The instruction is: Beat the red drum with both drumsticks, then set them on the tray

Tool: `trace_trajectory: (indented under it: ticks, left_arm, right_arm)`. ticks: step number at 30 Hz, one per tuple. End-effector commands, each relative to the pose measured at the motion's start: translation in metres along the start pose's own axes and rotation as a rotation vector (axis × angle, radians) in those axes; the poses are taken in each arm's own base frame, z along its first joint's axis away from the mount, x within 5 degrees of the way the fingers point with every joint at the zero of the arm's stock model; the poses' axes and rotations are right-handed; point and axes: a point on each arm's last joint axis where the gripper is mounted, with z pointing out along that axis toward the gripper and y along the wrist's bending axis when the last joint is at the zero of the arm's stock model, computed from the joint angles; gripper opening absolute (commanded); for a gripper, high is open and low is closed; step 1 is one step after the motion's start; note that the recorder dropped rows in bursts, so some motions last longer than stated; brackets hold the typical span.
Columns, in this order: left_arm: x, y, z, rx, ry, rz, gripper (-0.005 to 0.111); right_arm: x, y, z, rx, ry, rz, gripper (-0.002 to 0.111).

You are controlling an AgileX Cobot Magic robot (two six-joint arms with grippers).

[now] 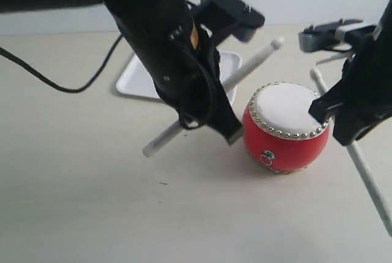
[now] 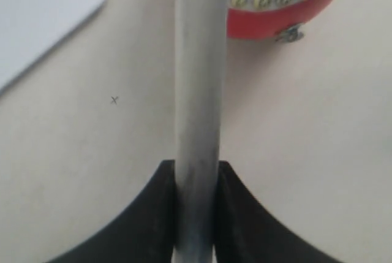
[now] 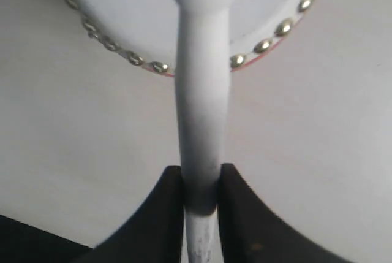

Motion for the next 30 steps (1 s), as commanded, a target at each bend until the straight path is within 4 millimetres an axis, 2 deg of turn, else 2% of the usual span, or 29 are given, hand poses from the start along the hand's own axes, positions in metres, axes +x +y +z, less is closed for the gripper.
trace_trajectory:
  ticks: [1,3,6,9,13,16,18,20,22,24,27,30]
  left_arm:
    - [0.011,-0.007,0.066,0.012,0.188,0.021,0.000]
    - [0.014,-0.008,0.084,0.015,0.269,0.023,0.000]
    - [0.009,-0.008,0.083,0.014,0.312,0.020,0.000]
    - [-0.001,-0.005,0.056,0.008,0.270,0.009,0.000]
    - [-0.010,-0.002,-0.003,-0.001,0.142,-0.015,0.000]
    - [-0.011,-0.003,-0.039,0.000,0.035,-0.014,0.000]
    - [-0.010,-0.005,-0.055,0.002,-0.013,-0.008,0.000]
    - [-0.010,-0.005,-0.062,0.001,-0.038,-0.010,0.000]
    - [-0.010,-0.004,-0.063,-0.001,-0.042,-0.009,0.000]
    - [-0.011,-0.004,-0.060,-0.001,-0.044,-0.009,0.000]
    - [-0.015,-0.006,-0.046,0.006,-0.047,-0.016,0.000]
    - [-0.013,-0.009,-0.015,0.019,0.000,-0.017,0.000]
  right_arm:
    - [0.017,0.002,-0.043,0.046,-0.146,-0.030,0.000]
    - [0.023,0.003,-0.052,0.056,-0.179,-0.035,0.000]
    - [0.022,0.003,-0.049,0.052,-0.169,-0.034,0.000]
    - [0.015,0.001,-0.031,0.041,-0.095,-0.028,0.000]
    - [0.006,-0.003,0.012,0.023,0.061,-0.023,0.000]
    - [-0.001,-0.005,0.045,-0.015,0.187,-0.009,0.000]
    - [-0.005,-0.006,0.061,-0.024,0.244,-0.009,0.000]
    - [-0.006,-0.007,0.068,-0.028,0.276,-0.007,0.000]
    - [-0.006,-0.007,0.065,-0.019,0.270,-0.012,0.000]
    - [-0.005,-0.006,0.054,-0.015,0.233,-0.013,0.000]
    - [0.000,-0.003,0.023,0.000,0.111,-0.017,0.000]
    - [0.010,0.001,-0.015,0.020,-0.036,-0.028,0.000]
